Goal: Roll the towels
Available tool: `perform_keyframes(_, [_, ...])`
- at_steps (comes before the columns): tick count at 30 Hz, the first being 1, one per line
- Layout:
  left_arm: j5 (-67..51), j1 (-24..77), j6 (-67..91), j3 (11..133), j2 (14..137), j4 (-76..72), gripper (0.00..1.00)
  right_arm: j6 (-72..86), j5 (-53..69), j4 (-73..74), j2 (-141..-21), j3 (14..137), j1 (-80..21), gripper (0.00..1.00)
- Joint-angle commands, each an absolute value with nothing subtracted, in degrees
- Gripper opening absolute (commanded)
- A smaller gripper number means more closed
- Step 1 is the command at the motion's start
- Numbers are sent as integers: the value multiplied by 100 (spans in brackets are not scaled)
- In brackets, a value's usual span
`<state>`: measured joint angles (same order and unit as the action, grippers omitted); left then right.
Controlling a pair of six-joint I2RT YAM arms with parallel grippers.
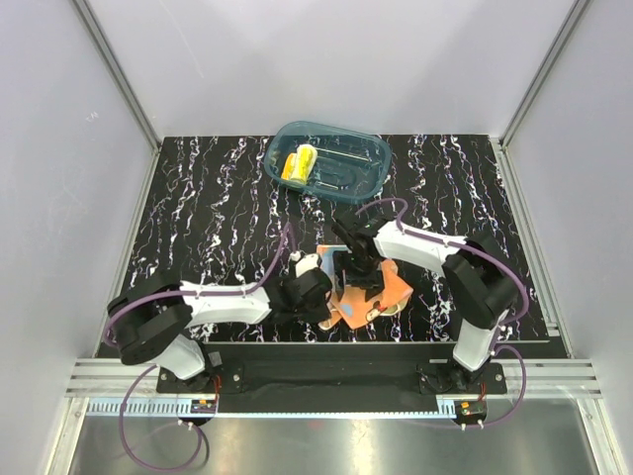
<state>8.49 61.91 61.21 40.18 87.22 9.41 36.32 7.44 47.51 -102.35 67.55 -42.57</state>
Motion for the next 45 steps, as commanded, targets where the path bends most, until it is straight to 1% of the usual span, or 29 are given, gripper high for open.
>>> perform_keyframes(1, [580,6065,6214,3517,8570,459,0,3709,940,4535,-10362,7259,-4429,75])
perform_keyframes(9, [325,5933,6214,3129,8438,-228,0,3788,1090,4439,-10687,7506,-4719,73])
perform_keyframes(11, [308,5915,6196,3085,8402,-272,0,3814,1142,4386,-10784,7480,-4772,71])
perform_keyframes(14, [307,5880,6179,2998,8297,-369,0,3814,1169,4351,-10898,7471,-4807,62])
perform_keyframes(15, [325,5871,6179,2980,8262,-360,0,3814,1160,4359,-10933,7479,-4808,55])
perform_keyframes(18, [378,5836,6170,2927,8139,-282,0,3788,1029,4456,-10986,7515,-4808,41])
perform_keyframes(19, [387,5827,6170,2909,8086,-264,0,3779,976,4473,-10960,7515,-4808,31])
perform_keyframes(21, [396,5783,6170,2839,8034,-264,0,3762,915,4526,-10925,7532,-4808,27])
perform_keyframes(22, [396,5766,6170,2830,7990,-264,0,3753,853,4596,-10907,7550,-4808,21])
perform_keyframes(25, [404,5713,6152,2786,7945,-220,0,3718,774,4702,-10846,7594,-4808,17])
perform_keyframes(26, [413,5704,6152,2786,7937,-202,0,3709,765,4737,-10820,7585,-4808,12])
perform_keyframes(27, [413,5695,6170,2777,7928,-167,0,3674,747,4763,-10785,7585,-4808,11])
perform_keyframes(28, [422,5687,6170,2777,7928,-150,0,3656,669,4868,-10732,7594,-4808,7])
perform_keyframes(29, [431,5678,6179,2777,7919,-123,0,3595,624,4921,-10697,7611,-4808,0])
perform_keyframes(33, [431,5564,6205,2786,7849,-18,0,3472,229,5220,-10451,7594,-4773,0])
perform_keyframes(36, [404,5388,6127,2839,7595,359,0,3358,105,5379,-10100,7515,-4536,0])
perform_keyframes(40, [466,4967,5863,2892,6971,930,0,3094,132,5685,-9292,7567,-3799,0])
perform_keyframes(42, [492,4634,5653,2953,6585,1281,0,2884,141,5765,-8941,7637,-3254,0])
perform_keyframes(45, [501,4186,5293,3154,6268,1729,0,2620,158,5906,-8772,7883,-2771,0])
